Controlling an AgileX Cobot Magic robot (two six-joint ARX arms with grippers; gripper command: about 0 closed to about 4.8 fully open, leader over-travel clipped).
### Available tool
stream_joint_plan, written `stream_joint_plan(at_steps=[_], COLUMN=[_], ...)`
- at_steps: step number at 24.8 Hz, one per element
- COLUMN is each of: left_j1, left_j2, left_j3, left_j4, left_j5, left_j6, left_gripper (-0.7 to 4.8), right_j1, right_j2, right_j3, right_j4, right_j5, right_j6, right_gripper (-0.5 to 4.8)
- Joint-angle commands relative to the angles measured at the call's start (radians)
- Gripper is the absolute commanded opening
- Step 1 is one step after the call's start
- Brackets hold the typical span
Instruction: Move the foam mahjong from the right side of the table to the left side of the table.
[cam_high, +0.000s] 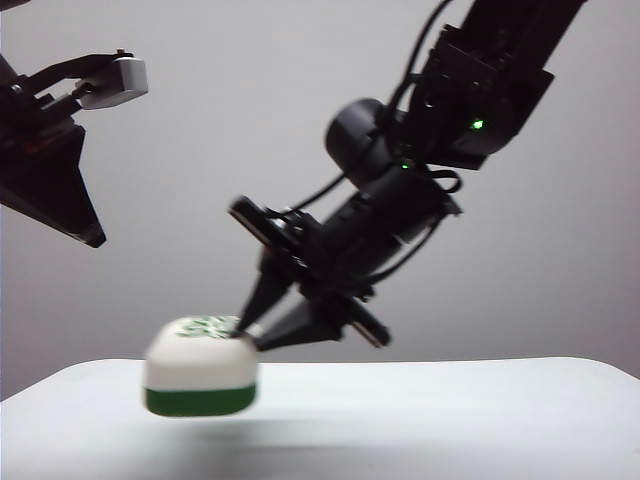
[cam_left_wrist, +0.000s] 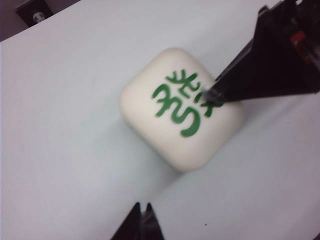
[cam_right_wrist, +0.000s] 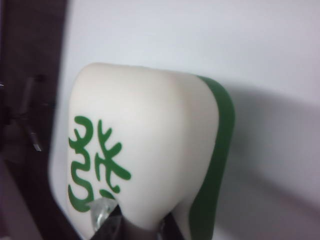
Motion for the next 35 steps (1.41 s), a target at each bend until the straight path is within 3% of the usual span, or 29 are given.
stream_joint_plan(at_steps=[1,13,21,25,28,35], left_j1=[0.002,0.002,0.002,0.002,0.002,0.002], left_j2=[-0.021,-0.082,-0.117,-0.117,-0.117,-0.117], left_j3=[0.004,0.004,0.004,0.004,0.004,0.004], left_j4=[-0.019,-0.087,-0.083,-0.083,-0.082,-0.082], left_j5=[-0.013,-0.113,-0.113,-0.112,-0.112,-0.112], left_j6=[-0.004,-0.014,-0.019,-0.019,-0.019,-0.020], left_gripper=[-0.05,-0.05,-0.05,-0.05,-0.05,-0.05], right_j1=[0.029,0.116,0.138,0.137,0.127,0.104], right_j2=[0.027,0.214,0.273,0.273,0.266,0.240], right_j3=[0.039,0.314,0.314,0.314,0.314,0.313], right_j4=[0.051,-0.039,-0.052,-0.034,-0.035,-0.063], right_j5=[0.006,0.011,0.008,0.005,0.002,-0.039], right_j6=[0.051,0.075,0.104,0.104,0.104,0.080], right_gripper=[0.83,0.84,0.85,2.03,3.51,3.92])
